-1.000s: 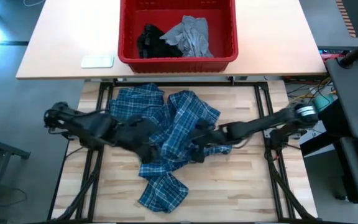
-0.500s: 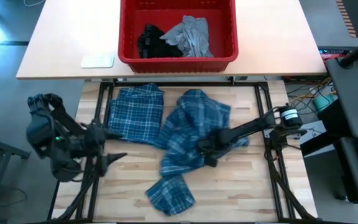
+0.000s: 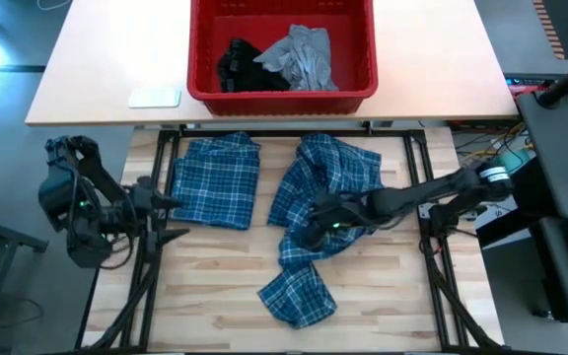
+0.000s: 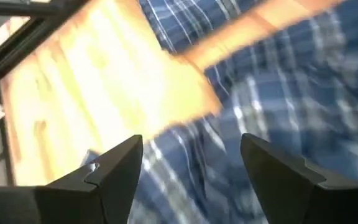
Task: Fold Laundry from Bin
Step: Fold the blue patterned long sleeve shirt
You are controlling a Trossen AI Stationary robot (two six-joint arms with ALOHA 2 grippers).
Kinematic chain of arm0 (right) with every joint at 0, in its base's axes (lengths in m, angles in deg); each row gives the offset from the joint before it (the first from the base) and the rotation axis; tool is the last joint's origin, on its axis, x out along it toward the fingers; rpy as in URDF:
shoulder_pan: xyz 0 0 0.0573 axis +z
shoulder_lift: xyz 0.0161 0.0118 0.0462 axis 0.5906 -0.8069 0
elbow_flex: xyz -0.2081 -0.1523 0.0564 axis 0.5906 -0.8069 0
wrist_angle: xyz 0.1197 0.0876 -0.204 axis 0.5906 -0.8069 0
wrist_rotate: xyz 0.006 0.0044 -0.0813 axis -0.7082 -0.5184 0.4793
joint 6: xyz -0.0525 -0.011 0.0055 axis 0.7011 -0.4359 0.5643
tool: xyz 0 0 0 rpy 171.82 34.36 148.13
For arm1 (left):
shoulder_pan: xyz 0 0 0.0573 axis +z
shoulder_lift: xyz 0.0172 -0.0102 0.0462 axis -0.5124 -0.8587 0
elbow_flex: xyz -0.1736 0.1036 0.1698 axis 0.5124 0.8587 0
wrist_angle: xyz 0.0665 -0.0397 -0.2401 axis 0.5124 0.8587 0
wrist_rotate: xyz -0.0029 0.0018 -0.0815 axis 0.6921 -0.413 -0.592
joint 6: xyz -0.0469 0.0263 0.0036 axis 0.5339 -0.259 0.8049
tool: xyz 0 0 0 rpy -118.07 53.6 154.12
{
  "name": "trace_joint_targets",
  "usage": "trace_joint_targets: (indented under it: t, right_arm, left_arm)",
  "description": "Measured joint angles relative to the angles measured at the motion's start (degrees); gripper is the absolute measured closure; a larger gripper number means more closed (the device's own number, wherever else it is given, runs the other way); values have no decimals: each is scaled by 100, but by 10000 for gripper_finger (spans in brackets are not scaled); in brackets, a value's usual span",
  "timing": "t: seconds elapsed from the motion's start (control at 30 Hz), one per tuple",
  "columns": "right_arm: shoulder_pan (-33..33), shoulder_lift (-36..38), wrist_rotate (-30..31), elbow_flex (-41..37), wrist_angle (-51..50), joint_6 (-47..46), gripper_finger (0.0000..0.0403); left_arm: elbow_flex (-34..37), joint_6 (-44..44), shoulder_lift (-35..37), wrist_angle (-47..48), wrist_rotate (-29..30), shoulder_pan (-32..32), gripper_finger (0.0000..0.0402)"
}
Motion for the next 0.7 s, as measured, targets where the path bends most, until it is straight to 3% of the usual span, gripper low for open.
trace_joint_targets:
  t: [0.2,0.37,0.53,0.7]
  right_arm:
    - [-41,-1464,-125,252,220,400,138]
    - [-280,-2212,-170,619,-1424,343,138]
    - [-645,-2045,558,707,-3972,113,138]
    - [-531,-852,445,977,-4747,-150,138]
  left_arm:
    - [674,-511,532,-1034,515,5,93]
    - [1383,-630,774,-1810,899,7,93]
    - [1668,-463,938,-2012,944,7,93]
    - [1437,-682,1097,-2041,1435,4,93]
